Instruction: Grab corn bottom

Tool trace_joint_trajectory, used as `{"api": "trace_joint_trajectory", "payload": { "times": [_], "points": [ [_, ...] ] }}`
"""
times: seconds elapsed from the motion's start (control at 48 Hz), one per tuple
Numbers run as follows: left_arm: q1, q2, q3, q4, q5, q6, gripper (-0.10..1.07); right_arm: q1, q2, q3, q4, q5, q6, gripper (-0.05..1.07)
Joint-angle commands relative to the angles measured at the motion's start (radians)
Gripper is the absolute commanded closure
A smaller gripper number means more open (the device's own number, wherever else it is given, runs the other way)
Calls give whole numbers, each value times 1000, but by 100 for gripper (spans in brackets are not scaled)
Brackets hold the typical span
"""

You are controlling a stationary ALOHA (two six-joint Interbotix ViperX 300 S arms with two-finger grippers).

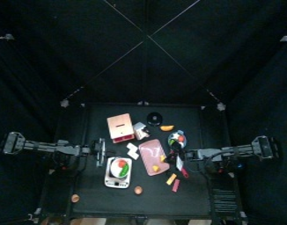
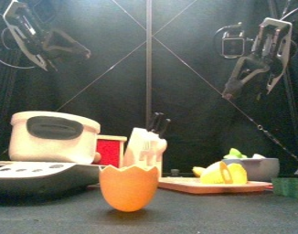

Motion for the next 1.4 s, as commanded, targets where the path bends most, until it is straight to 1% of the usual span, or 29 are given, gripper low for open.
{"api": "trace_joint_trajectory", "payload": {
  "times": [0.0, 0.062, 0.188, 0.438, 0.562, 0.646, 0.729, 0.875, 1.083, 1.167, 1.375],
  "points": [
    [-5, 12, -31, 0, -12, 2, 101, -17, 15, -23, -8, 3, 66, 91],
    [-8, 17, -31, 0, -12, 2, 101, -25, 43, -26, -17, 15, 112, 86],
    [-18, 25, -31, 0, -14, 2, 101, -26, 112, -40, -31, 41, 187, 70],
    [-35, 46, -29, 0, -25, -2, 101, -32, 279, -120, -75, 149, 310, 33],
    [-48, 46, -29, 0, -25, -3, 101, -32, 347, -167, -114, 218, 376, 20],
    [-55, 46, -29, 0, -25, -3, 101, -32, 377, -195, -150, 270, 414, 15],
    [-64, 46, -29, 0, -25, -3, 101, -32, 408, -219, -198, 314, 460, 12],
    [-75, 46, -28, -2, -23, -3, 101, -32, 434, -252, -302, 388, 537, 12],
    [-75, 46, -28, -17, -25, -2, 101, -32, 442, -272, -410, 387, 626, 12],
    [-75, 46, -28, -18, -25, -3, 101, -31, 445, -265, -426, 388, 627, 12],
    [-75, 46, -26, -31, -25, -2, 101, -25, 448, -258, -419, 388, 627, 12]
  ]
}}
